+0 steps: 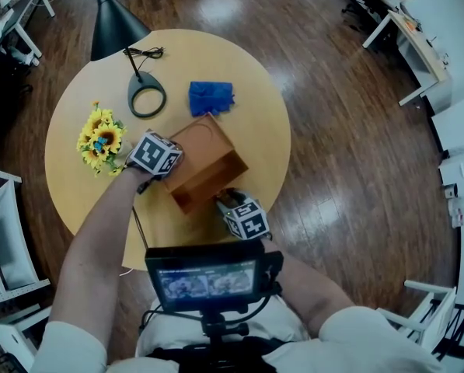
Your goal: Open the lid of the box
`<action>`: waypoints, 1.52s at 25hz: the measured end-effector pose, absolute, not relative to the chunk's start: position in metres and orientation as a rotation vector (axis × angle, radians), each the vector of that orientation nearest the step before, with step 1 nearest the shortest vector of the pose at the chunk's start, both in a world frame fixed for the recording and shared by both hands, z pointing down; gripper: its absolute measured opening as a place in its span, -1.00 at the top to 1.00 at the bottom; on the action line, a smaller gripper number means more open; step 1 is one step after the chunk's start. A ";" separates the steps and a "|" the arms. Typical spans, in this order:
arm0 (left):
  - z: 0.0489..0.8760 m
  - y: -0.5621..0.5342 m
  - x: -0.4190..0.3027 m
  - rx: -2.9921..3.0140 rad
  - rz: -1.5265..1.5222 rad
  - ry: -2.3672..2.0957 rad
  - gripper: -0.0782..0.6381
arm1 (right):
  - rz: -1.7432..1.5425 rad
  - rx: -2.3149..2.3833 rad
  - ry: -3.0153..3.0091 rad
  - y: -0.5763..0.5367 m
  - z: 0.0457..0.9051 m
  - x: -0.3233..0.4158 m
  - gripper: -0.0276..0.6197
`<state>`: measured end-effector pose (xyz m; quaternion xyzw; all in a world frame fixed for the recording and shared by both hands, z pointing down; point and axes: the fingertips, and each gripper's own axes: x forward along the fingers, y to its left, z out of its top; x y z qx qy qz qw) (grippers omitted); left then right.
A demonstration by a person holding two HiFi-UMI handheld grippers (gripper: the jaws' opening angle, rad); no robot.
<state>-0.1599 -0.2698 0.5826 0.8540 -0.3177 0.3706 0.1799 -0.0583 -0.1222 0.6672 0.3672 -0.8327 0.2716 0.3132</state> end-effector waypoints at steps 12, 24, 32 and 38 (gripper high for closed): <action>0.544 -0.281 -0.184 2.417 0.913 -1.347 0.50 | 0.625 0.934 -2.265 -0.122 0.613 -0.046 0.35; 0.481 -0.106 -0.167 1.788 0.410 -1.907 0.52 | 0.486 0.551 -2.400 -0.098 0.518 -0.030 0.40; 0.503 0.015 -0.080 1.575 0.299 -1.873 0.52 | 0.523 0.426 -2.360 -0.017 0.509 0.009 0.41; 0.506 0.024 -0.070 1.566 0.294 -1.815 0.52 | 0.581 0.416 -2.340 -0.002 0.504 0.004 0.41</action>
